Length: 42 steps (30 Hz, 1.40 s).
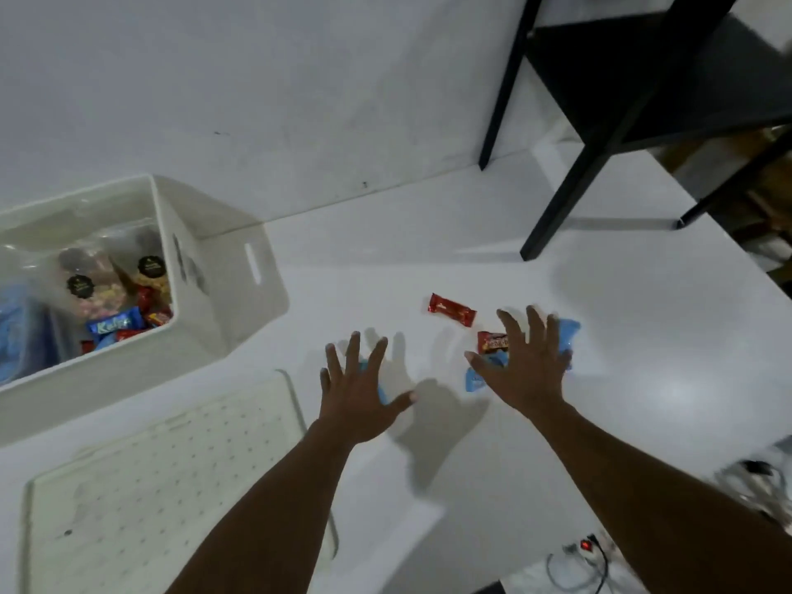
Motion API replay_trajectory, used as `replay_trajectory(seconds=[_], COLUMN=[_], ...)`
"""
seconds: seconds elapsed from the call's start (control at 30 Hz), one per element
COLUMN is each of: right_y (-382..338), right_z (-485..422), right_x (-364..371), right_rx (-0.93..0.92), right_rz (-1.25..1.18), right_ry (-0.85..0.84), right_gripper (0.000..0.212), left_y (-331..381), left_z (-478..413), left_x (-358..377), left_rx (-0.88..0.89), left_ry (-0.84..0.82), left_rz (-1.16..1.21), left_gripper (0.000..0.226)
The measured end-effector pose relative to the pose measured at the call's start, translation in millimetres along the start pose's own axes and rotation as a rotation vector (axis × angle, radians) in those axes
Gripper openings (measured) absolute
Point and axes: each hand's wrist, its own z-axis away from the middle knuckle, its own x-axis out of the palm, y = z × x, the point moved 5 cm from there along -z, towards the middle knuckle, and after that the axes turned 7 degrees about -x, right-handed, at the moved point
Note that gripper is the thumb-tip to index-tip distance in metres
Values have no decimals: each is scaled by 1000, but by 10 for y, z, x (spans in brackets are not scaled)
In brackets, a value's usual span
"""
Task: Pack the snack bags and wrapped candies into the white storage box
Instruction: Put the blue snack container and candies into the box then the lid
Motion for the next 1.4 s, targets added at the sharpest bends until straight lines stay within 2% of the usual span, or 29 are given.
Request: replay_trajectory(seconds=[0.13,0.27,0.5,0.6,0.7,0.8,1.0,1.1,1.17,1.33,1.4], right_y=[450,467,484,511,522,545,561,511,466,321,235], right_z=[-3,-104,-166,-137,-160,-206,-299,-280,-261,-205,-180], right_x=[268,393,430,476,483,473,412,402,399,384,380], right_rx=[-14,-139,-323,-392,-373,-391,-454,-477,-490,-500,-516], right_rz=[-16,-30,-7,23,-20,-127,-158,-183,-199,-225,-238], right_ry=[-188,-160,-135,-122,-26,71,180,199,203,231,238], right_gripper=[103,103,102,90,61,43,33,31,32,32,30], left_y=[300,568,862,953,1024,1089,1117,1136,1118,900,805], left_z=[-63,-311,-804,-910,-974,-965,-689,-608,-618,-562,-512], left_x=[472,549,378,370,370,423,679,763,750,654,569], left_rx=[31,89,279,342,328,268,278,299,288,236,224], left_ry=[-38,22,-18,-47,-54,12,280,336,337,320,330], left_rz=[-97,-165,-268,-330,-319,-232,-7,18,20,70,78], left_gripper=[118,128,154,153,140,111,42,19,17,32,30])
